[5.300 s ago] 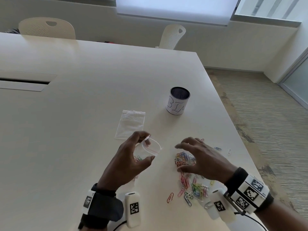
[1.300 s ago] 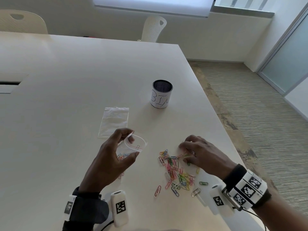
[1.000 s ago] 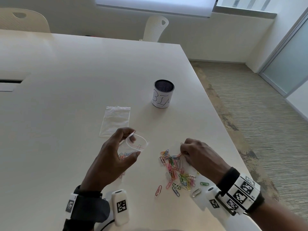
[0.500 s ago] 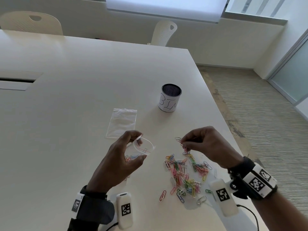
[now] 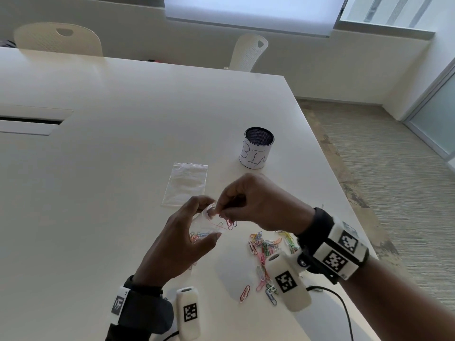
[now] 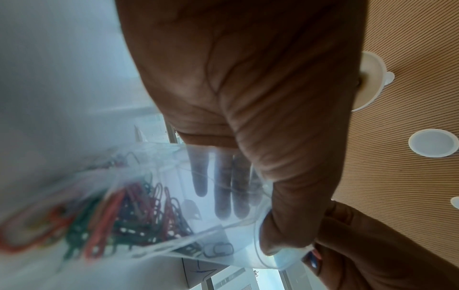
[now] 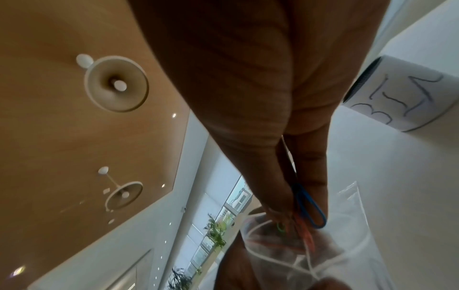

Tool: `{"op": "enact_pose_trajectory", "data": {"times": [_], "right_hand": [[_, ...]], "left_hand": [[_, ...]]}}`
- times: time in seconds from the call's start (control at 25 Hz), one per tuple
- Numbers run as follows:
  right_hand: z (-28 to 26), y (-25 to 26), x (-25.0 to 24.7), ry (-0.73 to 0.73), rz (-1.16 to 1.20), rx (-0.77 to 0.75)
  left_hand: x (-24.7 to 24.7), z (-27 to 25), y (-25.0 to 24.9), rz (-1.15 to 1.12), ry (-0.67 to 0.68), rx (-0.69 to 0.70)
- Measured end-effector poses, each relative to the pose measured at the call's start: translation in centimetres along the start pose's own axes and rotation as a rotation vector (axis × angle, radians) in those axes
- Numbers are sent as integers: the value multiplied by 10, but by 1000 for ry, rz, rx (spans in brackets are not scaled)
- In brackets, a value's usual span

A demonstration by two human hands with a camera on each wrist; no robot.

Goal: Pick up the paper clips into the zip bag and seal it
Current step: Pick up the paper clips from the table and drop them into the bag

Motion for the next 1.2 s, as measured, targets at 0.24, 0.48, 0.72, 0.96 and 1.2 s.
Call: {"op": "enact_pose_trajectory", "data": {"times": [0.24,0.48,0.72,0.96,1.2], "right_hand": [[9,12,13,-49,-135,-86],[3,11,7,-106,-66,-92],[-13,-41,-4,-234,-130,55],[-49,-73,43,99,-369,40],[-61,-78,60,39,-516,-29]], "left_hand": [[-1,0,0,-6,-33,21],[-2,0,-1,-6,-29,7],[-3,-1,2,0,-22,28],[-3,0,3,-7,-15,41],[-4,-1,5,-17,-21,38]]}}
Point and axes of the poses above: each hand's wrist, its own z-axis towards the middle knuckle, its own x-axis out of the palm, y = z × x, the point moved 2 cm from there along z, towards the middle knuckle, and after that the axes turned 15 degrees about -z, right-handed, at the moved point
